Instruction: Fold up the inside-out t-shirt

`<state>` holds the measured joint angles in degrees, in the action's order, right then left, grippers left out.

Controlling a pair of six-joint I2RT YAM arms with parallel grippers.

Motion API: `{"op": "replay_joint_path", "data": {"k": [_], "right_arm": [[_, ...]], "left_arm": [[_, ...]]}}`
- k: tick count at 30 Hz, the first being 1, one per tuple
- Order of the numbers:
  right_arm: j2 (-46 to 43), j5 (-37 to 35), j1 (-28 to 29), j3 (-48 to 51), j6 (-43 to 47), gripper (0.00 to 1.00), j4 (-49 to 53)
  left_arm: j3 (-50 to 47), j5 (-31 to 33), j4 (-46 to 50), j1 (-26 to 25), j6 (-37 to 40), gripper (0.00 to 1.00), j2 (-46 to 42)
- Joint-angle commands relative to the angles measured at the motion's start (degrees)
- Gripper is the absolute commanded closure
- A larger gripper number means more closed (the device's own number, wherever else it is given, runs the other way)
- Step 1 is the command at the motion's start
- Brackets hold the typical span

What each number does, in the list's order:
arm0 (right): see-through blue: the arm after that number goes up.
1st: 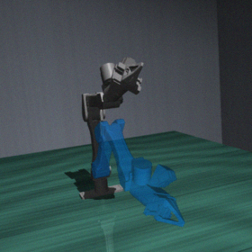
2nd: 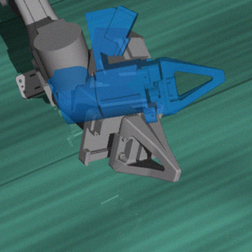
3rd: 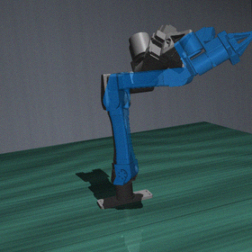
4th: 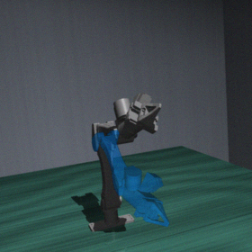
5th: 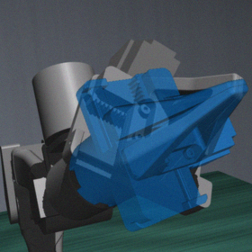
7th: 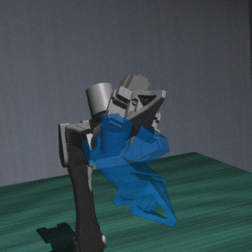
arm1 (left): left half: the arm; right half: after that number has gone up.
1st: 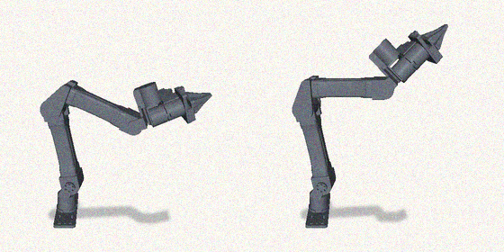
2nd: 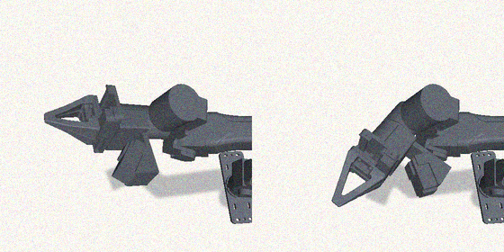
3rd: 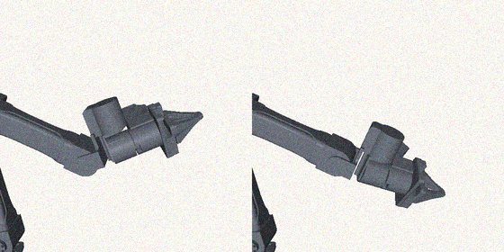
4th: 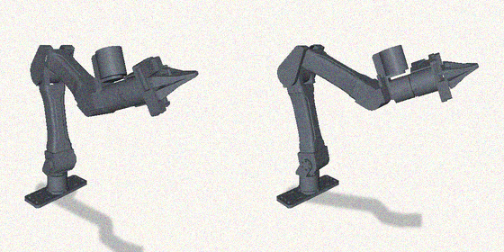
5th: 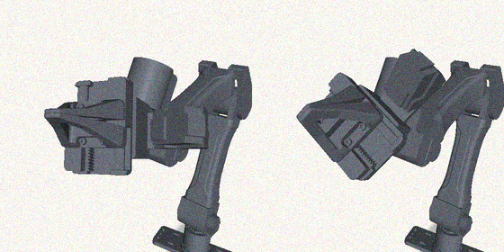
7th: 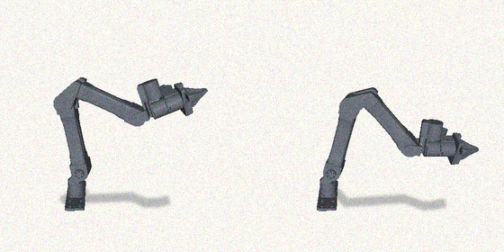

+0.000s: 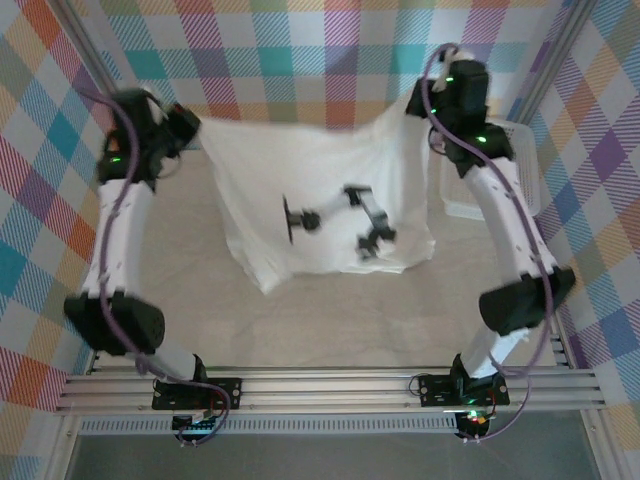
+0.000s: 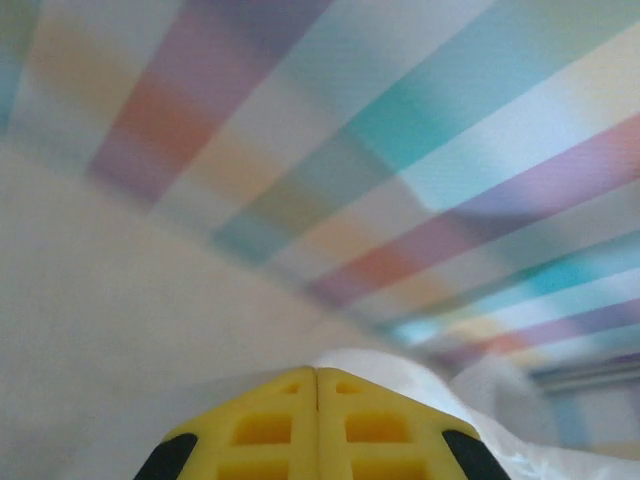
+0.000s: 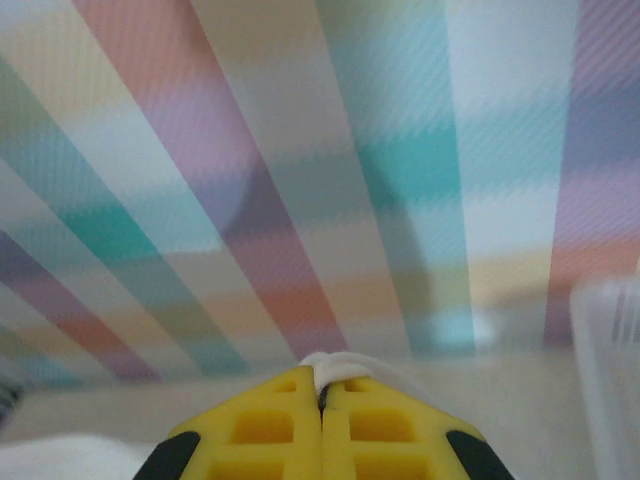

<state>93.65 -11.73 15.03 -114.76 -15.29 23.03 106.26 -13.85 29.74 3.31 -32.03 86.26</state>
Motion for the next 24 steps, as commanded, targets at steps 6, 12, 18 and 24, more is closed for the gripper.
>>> {"op": "replay_joint_path", "data": {"k": [6, 12, 18, 24], "right_arm": [[-22.6, -8.9, -0.3, 4.4, -1.3, 1.00, -13.5], [-25.7, -4.8, -0.3, 0.5, -1.4, 1.00, -15.1], [-21.8, -3.1, -0.4, -7.8, 0.7, 1.00, -13.1], [-10.4, -4.9, -0.3, -14.9, 4.7, 1.00, -13.6]], "left_arm": [[9.7, 16.3, 18.7, 1.0, 5.1, 1.00, -21.9], [15.0, 14.3, 20.3, 0.9, 4.8, 1.00, -25.0], [20.2, 14.8, 20.3, 1.0, 5.3, 1.00, -21.3], [20.1, 10.3, 15.5, 1.0, 4.5, 1.00, -10.0]]}}
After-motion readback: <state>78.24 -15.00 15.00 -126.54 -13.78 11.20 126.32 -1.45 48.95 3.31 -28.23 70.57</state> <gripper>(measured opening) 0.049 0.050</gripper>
